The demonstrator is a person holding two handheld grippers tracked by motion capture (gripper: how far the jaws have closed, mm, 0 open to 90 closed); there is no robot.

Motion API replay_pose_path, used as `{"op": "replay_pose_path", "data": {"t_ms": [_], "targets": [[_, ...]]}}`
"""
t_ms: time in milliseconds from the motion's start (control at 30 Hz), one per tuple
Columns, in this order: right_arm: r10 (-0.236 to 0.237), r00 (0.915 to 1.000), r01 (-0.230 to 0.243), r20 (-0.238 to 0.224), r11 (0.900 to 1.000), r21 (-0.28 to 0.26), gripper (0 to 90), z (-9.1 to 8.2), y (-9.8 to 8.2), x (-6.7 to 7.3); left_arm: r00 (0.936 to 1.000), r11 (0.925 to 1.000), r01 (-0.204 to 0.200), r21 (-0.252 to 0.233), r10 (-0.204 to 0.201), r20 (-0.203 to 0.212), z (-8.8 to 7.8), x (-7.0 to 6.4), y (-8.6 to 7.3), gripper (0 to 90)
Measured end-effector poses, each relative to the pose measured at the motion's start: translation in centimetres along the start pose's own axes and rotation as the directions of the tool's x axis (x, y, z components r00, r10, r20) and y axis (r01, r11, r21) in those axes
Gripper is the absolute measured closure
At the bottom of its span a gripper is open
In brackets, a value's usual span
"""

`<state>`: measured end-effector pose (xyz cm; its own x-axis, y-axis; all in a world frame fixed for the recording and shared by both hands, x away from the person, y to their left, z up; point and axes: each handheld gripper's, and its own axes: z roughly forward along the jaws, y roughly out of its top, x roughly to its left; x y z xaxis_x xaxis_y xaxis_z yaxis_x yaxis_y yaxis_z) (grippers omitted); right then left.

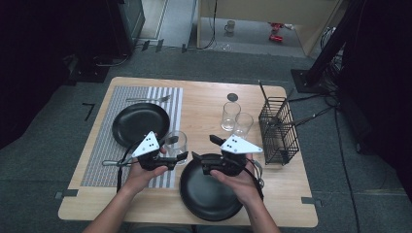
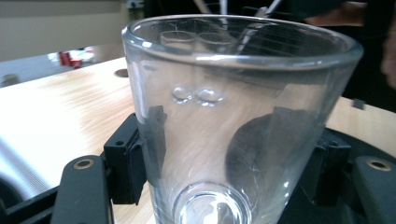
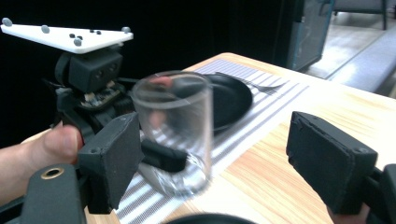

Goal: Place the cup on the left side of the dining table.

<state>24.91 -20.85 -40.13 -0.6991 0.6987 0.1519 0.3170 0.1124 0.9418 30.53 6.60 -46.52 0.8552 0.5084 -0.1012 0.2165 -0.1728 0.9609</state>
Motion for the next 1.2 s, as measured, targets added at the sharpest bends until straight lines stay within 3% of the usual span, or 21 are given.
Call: {"op": "replay_pose_path", "data": {"t_ms": [200, 367, 633, 833, 900, 967, 1033, 1067, 1100, 1167, 1200], "targets": [[0.051, 0.9959, -0.051, 0.075, 0.999, 0.007, 18.6, -2.4, -2.1, -1.9, 0.9968, 0.9992, 0.034, 0.019, -0.033, -0.073, -1.0, 1.1, -0.7, 30.7], [0.077, 0.985, -0.085, 0.155, 0.995, 0.047, 17.3, -4.5, -4.7, -3.6, 0.9918, 0.998, 0.053, 0.035, -0.049, -0.118, -1.5, 1.6, -1.3, 30.7], [0.116, 0.9671, -0.137, 0.226, 0.988, 0.078, 16.0, -6.5, -7.7, -4.9, 0.9795, 0.9951, 0.071, 0.069, -0.056, -0.194, -1.7, 2.1, -2.3, 30.7], [0.128, 0.9556, -0.158, 0.265, 0.983, 0.095, 15.4, -7.8, -9.2, -5.5, 0.973, 0.9923, 0.078, 0.096, -0.055, -0.224, -1.9, 2.4, -2.7, 30.7], [0.142, 0.9451, -0.178, 0.294, 0.979, 0.1, 15.4, -8.7, -10.1, -6.0, 0.9698, 0.9907, 0.077, 0.113, -0.048, -0.239, -1.8, 2.5, -2.8, 30.7], [0.144, 0.9413, -0.182, 0.305, 0.978, 0.101, 15.4, -9.0, -10.5, -6.2, 0.9675, 0.9897, 0.077, 0.121, -0.045, -0.249, -1.9, 2.6, -2.9, 30.7], [0.152, 0.9313, -0.198, 0.331, 0.974, 0.109, 15.4, -9.5, -11.1, -6.6, 0.9641, 0.9886, 0.079, 0.129, -0.043, -0.262, -1.9, 2.6, -2.9, 30.7], [0.153, 0.9211, -0.208, 0.358, 0.971, 0.121, 15.4, -9.9, -11.7, -7.0, 0.961, 0.9874, 0.081, 0.136, -0.041, -0.273, -1.8, 2.7, -3.0, 30.7], [0.153, 0.9211, -0.208, 0.358, 0.971, 0.121, 15.4, -9.9, -11.7, -7.0, 0.961, 0.9874, 0.081, 0.136, -0.041, -0.273, -1.8, 2.7, -3.0, 30.6], [0.152, 0.91, -0.216, 0.386, 0.968, 0.13, 15.4, -10.4, -12.2, -7.3, 0.9586, 0.9858, 0.081, 0.147, -0.037, -0.282, -1.8, 2.7, -3.1, 30.6], [0.158, 0.8979, -0.231, 0.411, 0.964, 0.135, 15.4, -10.8, -12.6, -7.8, 0.9576, 0.9836, 0.075, 0.164, -0.025, -0.287, -1.8, 2.7, -3.2, 30.6]]}}
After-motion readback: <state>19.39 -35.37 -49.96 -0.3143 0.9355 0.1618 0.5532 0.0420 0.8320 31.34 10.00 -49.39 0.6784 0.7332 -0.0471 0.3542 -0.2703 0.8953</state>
